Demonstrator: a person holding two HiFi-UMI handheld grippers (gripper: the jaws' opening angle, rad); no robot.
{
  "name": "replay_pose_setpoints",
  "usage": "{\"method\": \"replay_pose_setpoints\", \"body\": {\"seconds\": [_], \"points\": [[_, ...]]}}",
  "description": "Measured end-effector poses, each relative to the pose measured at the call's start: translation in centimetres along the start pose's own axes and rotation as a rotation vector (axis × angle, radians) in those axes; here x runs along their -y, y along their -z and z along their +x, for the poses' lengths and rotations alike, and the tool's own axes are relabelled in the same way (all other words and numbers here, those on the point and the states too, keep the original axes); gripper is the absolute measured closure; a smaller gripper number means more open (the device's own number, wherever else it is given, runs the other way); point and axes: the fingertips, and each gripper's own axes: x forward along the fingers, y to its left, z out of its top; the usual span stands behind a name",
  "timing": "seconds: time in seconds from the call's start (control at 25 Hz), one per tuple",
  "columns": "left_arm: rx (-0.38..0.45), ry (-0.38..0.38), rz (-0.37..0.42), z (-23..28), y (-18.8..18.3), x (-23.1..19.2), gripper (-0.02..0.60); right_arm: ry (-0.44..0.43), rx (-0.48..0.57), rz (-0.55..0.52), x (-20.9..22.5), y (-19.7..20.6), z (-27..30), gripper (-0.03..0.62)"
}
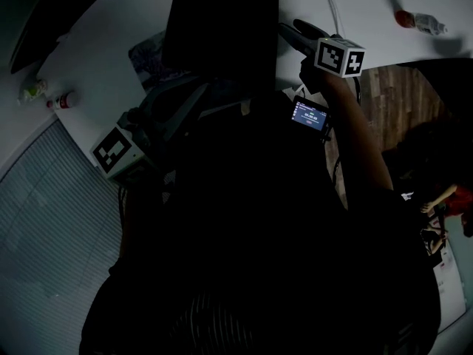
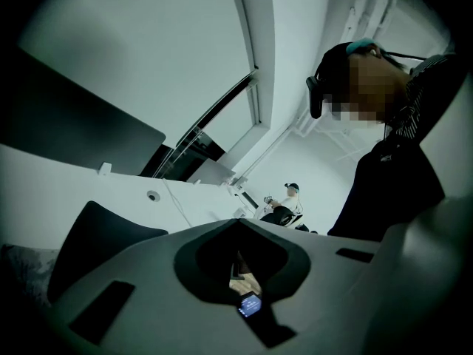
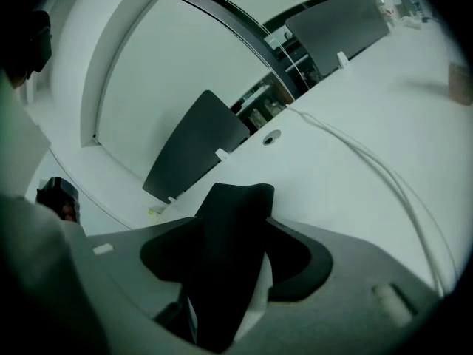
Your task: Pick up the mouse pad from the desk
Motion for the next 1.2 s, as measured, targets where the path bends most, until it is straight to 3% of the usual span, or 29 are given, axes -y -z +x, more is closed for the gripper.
{"method": "replay_pose_setpoints", "body": {"seconds": [0.4,0.72,0.92,1.2], "points": [[-0.047,0.045,0.063,-1.1,0.2,-1.0,0.572,0.078,-0.111,0.039,2.6,3.4,2.8,0.349],[-0.014,0.016,0.009,-3.2,-0.5,-4.6,0.572,0.13,-0.187,0.006,2.9,5.2,4.8,0.349],[0.003,0.025,-0.036,-3.7,-0.3,-5.6,0.572,0.152,-0.19,0.041,3.2,5.8,5.2,0.349],[0.009,0.09,-0.039,-3.6,0.3,-5.4,0.572,0.136,-0.227,0.008,2.2,6.7,5.7,0.368]]}}
